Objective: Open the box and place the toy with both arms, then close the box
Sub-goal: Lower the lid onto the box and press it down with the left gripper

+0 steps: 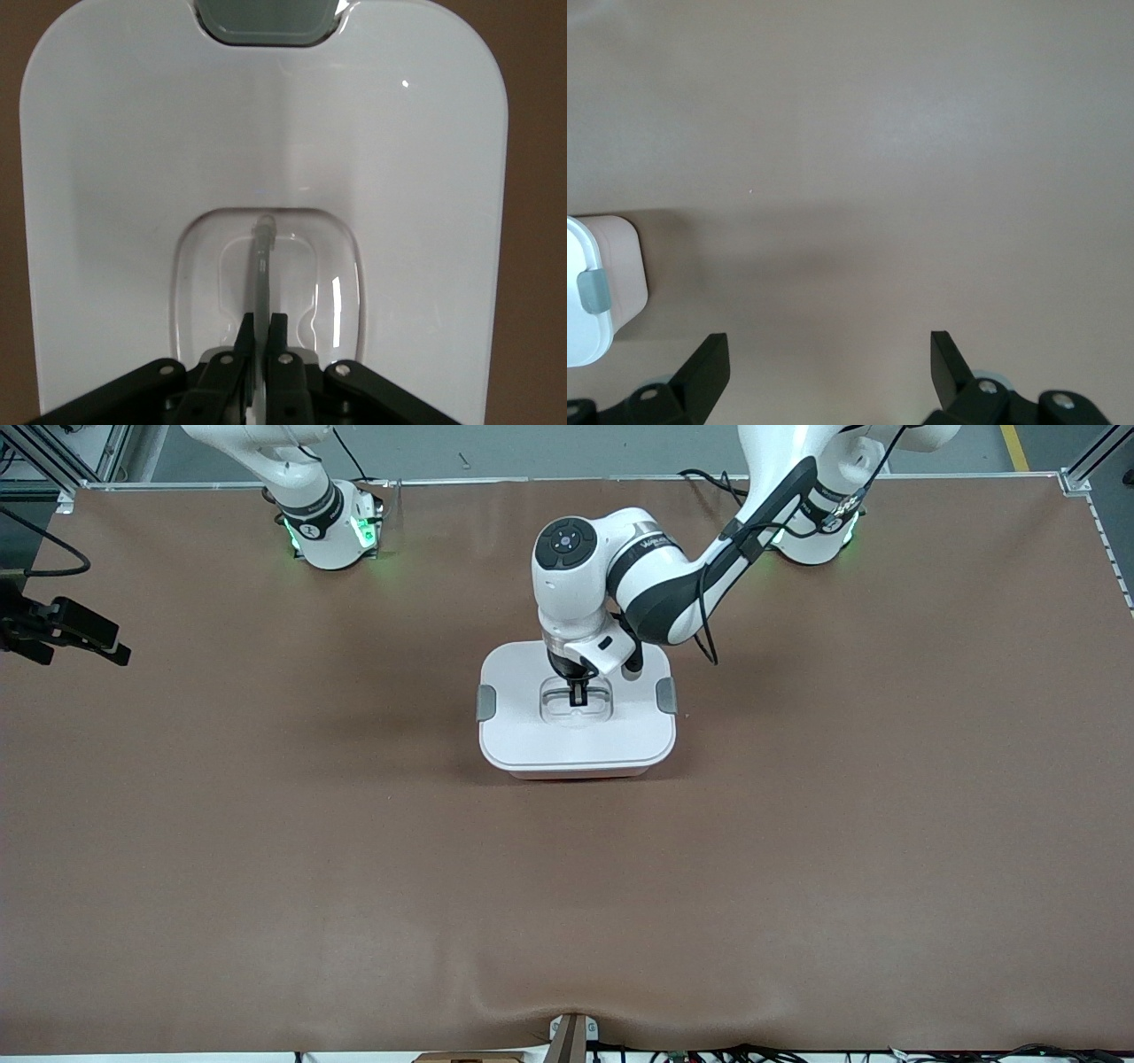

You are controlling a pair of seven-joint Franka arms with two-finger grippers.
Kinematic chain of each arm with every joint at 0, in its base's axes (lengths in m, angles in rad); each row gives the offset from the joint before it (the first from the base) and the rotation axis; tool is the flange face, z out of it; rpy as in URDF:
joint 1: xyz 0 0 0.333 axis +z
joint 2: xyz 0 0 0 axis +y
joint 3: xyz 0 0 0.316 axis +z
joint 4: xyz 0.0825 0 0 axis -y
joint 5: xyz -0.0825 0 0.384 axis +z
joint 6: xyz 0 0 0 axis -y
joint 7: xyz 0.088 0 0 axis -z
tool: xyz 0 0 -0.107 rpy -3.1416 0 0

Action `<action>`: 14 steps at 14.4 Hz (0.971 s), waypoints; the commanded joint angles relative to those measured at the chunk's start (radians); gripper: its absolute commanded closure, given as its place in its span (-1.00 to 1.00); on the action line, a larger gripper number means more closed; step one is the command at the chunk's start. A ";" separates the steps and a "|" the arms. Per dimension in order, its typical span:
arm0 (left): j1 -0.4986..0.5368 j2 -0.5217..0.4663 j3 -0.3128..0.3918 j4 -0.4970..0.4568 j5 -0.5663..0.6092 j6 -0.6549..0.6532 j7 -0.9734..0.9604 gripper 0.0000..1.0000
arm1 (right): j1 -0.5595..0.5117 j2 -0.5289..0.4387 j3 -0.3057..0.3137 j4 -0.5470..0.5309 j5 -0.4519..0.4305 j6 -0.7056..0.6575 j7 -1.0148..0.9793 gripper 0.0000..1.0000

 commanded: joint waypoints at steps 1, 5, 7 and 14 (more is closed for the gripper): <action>0.001 0.019 0.003 0.021 0.036 0.002 -0.009 -0.11 | -0.007 0.008 0.007 0.020 0.014 0.006 0.000 -1.00; 0.004 -0.008 0.003 0.040 0.036 -0.038 0.008 -1.00 | 0.010 0.008 0.009 0.020 -0.034 0.008 0.001 -1.00; 0.006 -0.022 0.003 0.041 0.036 -0.043 0.017 -1.00 | 0.008 0.008 0.009 0.020 -0.032 0.009 0.004 -1.00; 0.062 -0.103 0.002 0.083 0.019 -0.104 0.090 -1.00 | 0.014 0.008 0.009 0.020 -0.032 0.015 0.006 -1.00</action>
